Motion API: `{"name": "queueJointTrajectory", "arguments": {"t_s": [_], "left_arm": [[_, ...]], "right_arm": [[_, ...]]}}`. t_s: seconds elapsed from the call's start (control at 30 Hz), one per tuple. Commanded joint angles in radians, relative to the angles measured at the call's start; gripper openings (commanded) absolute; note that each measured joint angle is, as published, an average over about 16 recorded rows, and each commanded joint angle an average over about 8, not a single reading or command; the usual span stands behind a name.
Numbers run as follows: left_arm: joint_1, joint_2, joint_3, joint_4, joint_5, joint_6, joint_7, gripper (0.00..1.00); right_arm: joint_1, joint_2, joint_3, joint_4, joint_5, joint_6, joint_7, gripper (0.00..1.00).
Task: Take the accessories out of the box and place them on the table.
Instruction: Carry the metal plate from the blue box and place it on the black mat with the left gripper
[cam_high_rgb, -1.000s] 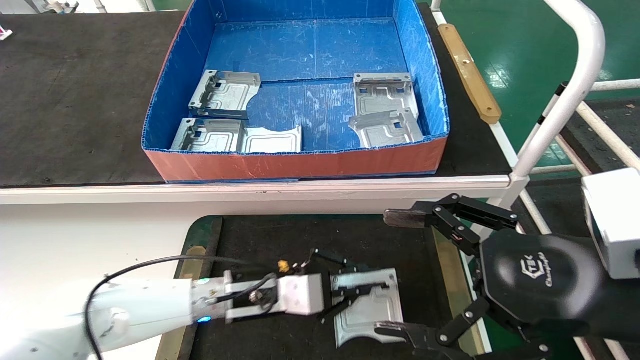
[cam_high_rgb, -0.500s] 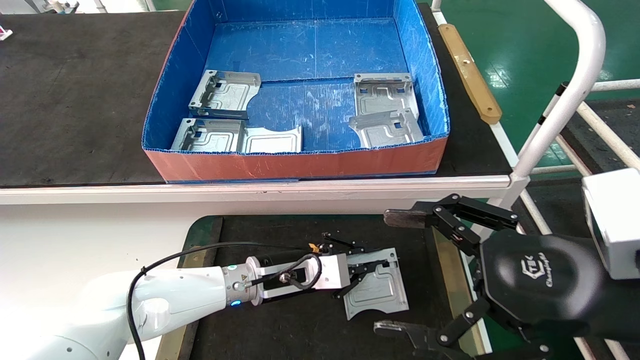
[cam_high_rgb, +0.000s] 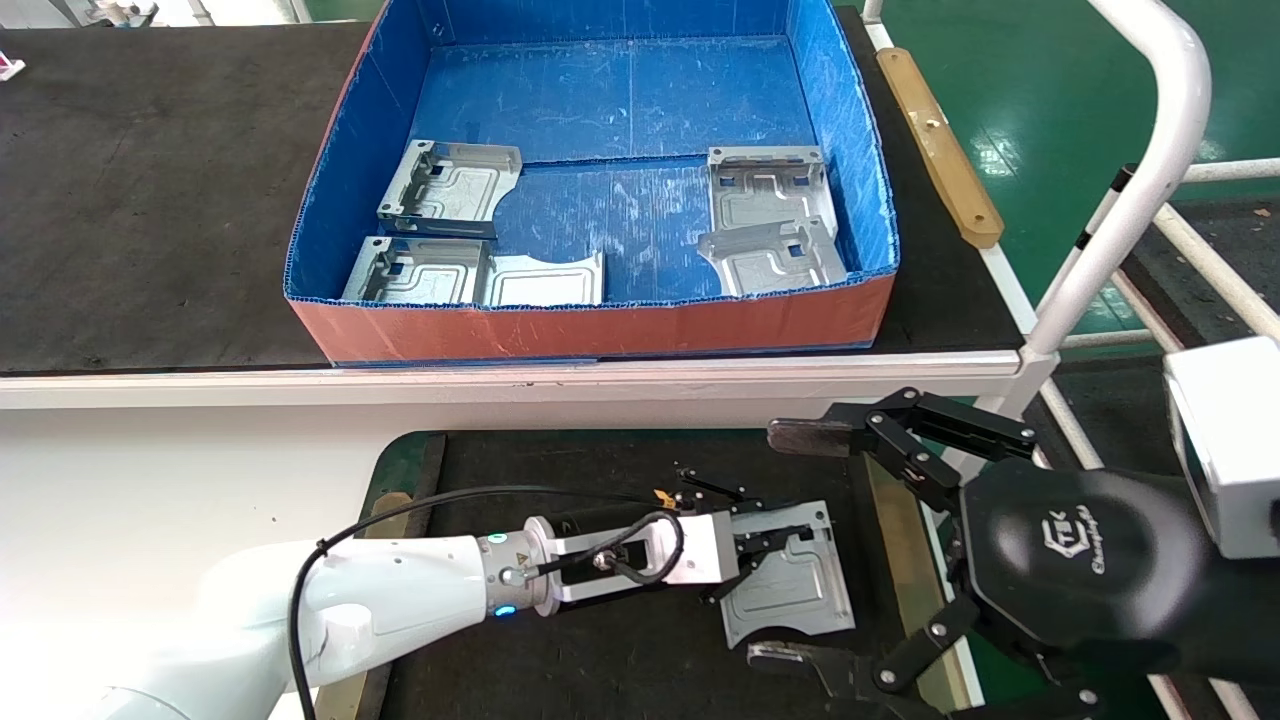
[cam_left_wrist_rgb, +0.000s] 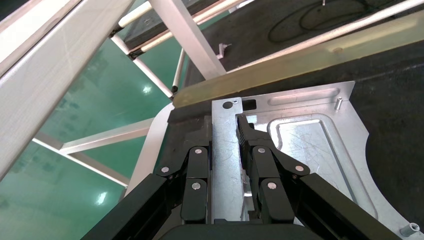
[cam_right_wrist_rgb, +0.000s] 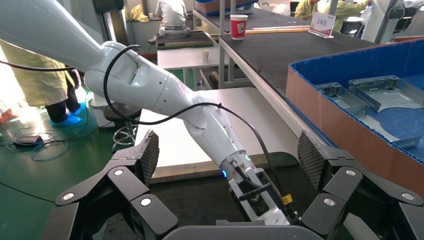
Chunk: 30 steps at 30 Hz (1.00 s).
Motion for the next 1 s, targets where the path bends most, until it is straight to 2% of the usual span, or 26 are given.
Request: {"name": "queueJointTrajectory", "arguments": {"t_s": [0.03, 0.17, 0.43, 1.0], "left_arm": [[0.004, 0.000, 0.022, -0.018, -0.017, -0.016, -0.007, 0.00], [0.008, 0.000, 0.064, -0.046, -0.051, -0.043, -0.015, 0.02], [0.011, 0.002, 0.114, -0.076, -0.090, -0.077, -0.020, 1.00], [0.010, 0.001, 0.098, -0.066, -0.078, -0.066, -0.020, 1.00]], "right_arm": [[0.000, 0.000, 0.000, 0.000, 0.000, 0.000, 0.000, 1.00], [0.000, 0.000, 0.000, 0.000, 0.000, 0.000, 0.000, 1.00], [0.000, 0.000, 0.000, 0.000, 0.000, 0.000, 0.000, 1.00], [0.000, 0.000, 0.000, 0.000, 0.000, 0.001, 0.000, 1.00]]}}
